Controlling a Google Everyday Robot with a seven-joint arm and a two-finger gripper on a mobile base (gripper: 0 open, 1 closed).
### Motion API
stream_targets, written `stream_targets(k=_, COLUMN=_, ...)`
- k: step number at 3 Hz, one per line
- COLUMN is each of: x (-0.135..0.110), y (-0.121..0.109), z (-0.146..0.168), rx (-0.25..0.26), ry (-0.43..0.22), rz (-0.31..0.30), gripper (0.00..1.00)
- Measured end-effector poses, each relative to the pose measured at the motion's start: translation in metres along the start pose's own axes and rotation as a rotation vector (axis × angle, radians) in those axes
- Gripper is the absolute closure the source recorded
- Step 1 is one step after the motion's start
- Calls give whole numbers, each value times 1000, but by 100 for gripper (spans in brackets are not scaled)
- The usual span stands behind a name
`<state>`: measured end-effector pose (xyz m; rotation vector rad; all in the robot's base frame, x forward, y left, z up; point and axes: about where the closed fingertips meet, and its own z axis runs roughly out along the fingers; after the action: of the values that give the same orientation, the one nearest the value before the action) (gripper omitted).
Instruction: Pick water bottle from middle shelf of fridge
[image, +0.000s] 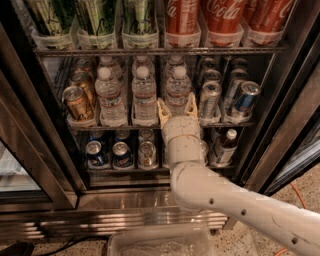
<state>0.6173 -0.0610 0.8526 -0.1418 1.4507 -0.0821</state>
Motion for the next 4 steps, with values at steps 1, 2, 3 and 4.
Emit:
stream_targets(k=1, x=2, y=0, z=5, rx=9, ry=-2, rz=-1, gripper=36)
stream_targets(k=2, x=7, y=-4, z=9, rx=17, ry=13, rz=-9, gripper=55)
stream_targets(k=3, x=8, y=-5, z=10, rx=14, ry=21, rz=-11, gripper=78)
stream_targets(k=4, x=8, y=-5, z=10, rx=14, ry=21, rz=-11, gripper=99)
